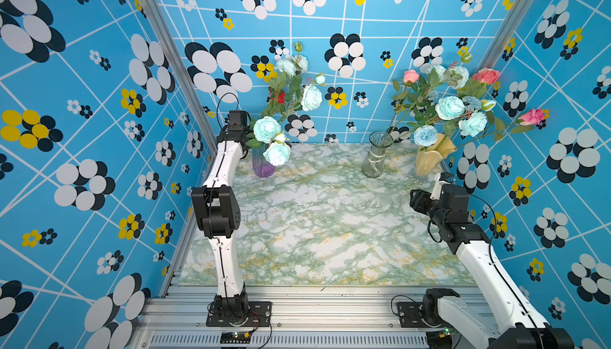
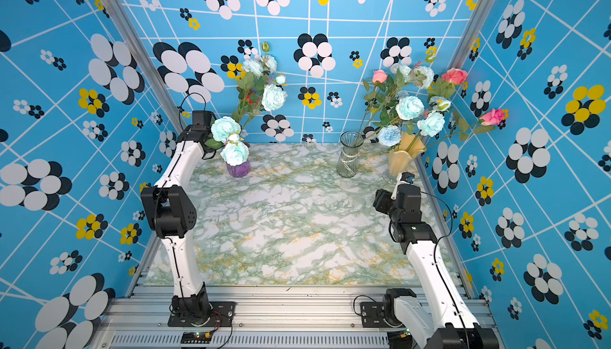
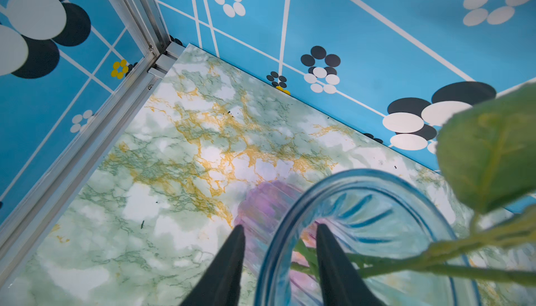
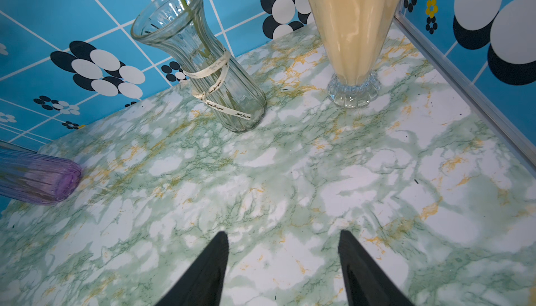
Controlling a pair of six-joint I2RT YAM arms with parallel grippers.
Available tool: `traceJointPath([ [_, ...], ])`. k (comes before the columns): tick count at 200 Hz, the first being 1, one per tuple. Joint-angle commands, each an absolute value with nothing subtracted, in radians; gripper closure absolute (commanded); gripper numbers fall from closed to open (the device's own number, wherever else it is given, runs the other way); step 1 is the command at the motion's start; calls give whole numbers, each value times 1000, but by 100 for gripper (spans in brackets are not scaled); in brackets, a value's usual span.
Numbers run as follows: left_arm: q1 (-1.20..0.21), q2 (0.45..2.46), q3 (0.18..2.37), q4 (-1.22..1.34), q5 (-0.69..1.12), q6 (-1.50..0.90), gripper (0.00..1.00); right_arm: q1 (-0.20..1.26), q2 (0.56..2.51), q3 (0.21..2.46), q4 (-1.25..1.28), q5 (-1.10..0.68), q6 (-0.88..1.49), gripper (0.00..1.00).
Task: Pick out blue flowers from the vase
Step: Move the vase to the center of the board.
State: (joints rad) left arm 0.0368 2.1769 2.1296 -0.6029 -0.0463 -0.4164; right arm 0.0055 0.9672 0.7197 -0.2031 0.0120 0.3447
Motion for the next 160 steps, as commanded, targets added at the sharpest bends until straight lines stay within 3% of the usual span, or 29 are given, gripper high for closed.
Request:
traceJointPath([
  [1,32,2232,2175,-698,-35,-396,67,3,976,751,-219,-4,335,36],
  [32,34,2244,2196,-731,-20,-391,79,2,981,752,-224,-6,336,37],
  [66,52,2246,2212,-768,27,-408,100,3,984,756,-225,-7,337,37],
  [160,93,2195,2149,-811,273,-473,100,3,988,774,-254,-18,339,36],
])
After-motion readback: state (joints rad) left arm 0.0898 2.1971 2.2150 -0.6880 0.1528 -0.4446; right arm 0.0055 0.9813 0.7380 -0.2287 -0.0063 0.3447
